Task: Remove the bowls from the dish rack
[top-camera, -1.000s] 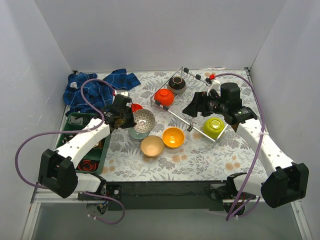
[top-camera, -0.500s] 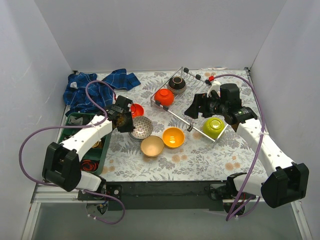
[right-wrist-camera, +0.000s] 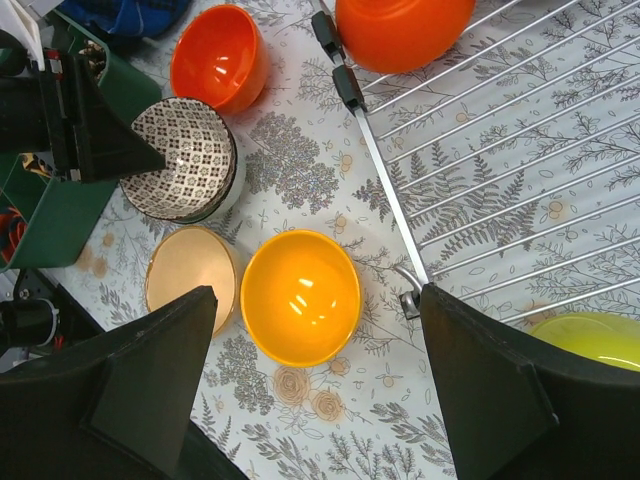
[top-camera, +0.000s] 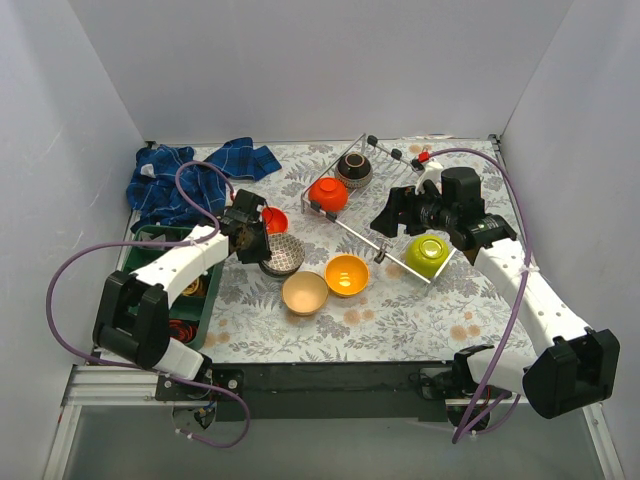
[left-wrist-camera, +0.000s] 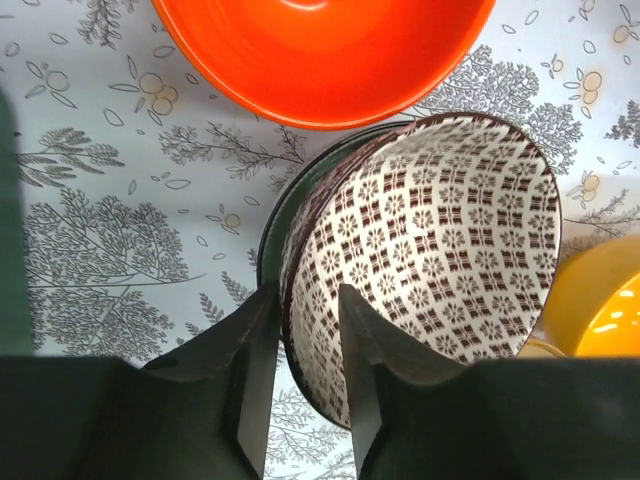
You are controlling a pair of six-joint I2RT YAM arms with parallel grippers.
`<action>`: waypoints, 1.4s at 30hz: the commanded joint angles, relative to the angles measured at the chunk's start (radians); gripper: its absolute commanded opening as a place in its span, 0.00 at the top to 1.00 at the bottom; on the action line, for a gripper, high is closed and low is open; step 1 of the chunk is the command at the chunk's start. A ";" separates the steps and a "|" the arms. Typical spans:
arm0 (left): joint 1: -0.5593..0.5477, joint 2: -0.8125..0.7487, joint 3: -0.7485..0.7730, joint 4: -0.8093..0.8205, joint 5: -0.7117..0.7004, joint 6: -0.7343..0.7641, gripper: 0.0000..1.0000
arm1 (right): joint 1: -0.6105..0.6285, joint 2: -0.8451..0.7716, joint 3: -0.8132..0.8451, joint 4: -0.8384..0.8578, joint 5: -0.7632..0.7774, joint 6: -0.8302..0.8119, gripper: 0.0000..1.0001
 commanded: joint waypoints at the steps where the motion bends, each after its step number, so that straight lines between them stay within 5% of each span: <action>1: 0.009 -0.048 0.037 0.019 0.022 0.003 0.67 | -0.003 -0.022 0.000 0.003 0.010 -0.018 0.09; 4: 0.012 -0.080 0.033 0.014 0.029 -0.005 0.58 | -0.003 -0.014 0.006 0.003 0.010 -0.018 0.09; 13: 0.045 -0.156 -0.035 0.043 0.046 -0.031 0.59 | -0.003 0.023 0.038 -0.002 -0.006 -0.020 0.09; 25: 0.076 -0.148 -0.098 0.103 0.062 -0.032 0.91 | -0.003 0.061 0.031 0.032 -0.029 0.011 0.09; 28: 0.079 -0.148 -0.108 0.112 0.100 -0.034 0.92 | -0.003 0.086 0.014 0.080 -0.072 0.049 0.09; 34: 0.079 -0.212 -0.064 0.077 0.106 -0.040 0.63 | -0.003 0.152 -0.017 0.302 -0.079 0.224 0.07; 42: 0.079 -0.341 -0.027 0.011 0.075 -0.029 0.37 | 0.010 0.352 0.009 0.543 0.035 0.479 0.02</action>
